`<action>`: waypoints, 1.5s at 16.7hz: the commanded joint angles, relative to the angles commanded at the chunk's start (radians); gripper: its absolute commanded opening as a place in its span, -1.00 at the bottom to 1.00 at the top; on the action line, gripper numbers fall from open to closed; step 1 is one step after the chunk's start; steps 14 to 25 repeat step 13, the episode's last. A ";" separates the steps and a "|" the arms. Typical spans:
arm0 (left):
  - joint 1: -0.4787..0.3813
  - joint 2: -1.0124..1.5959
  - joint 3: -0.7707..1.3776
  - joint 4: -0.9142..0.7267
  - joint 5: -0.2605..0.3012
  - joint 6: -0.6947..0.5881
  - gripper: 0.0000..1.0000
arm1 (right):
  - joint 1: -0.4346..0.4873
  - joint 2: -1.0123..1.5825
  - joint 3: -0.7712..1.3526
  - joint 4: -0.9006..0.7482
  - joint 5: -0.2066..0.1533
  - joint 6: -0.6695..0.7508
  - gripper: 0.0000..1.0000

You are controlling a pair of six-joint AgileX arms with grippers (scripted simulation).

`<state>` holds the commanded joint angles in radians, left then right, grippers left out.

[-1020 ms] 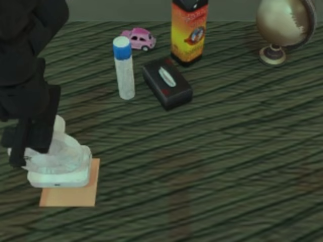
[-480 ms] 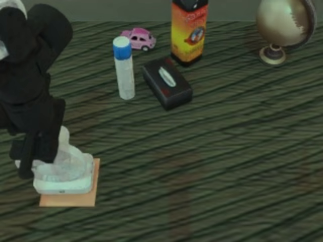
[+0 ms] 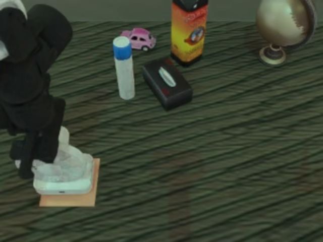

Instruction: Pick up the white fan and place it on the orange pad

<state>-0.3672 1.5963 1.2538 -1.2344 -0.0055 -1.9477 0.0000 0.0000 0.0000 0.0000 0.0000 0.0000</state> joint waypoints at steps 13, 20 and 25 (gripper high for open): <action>0.000 0.000 0.000 0.000 0.000 0.000 1.00 | 0.000 0.000 0.000 0.000 0.000 0.000 1.00; 0.000 0.000 0.000 0.000 0.000 0.000 1.00 | 0.000 0.000 0.000 0.000 0.000 0.000 1.00; 0.000 0.000 0.000 0.000 0.000 0.000 1.00 | 0.000 0.000 0.000 0.000 0.000 0.000 1.00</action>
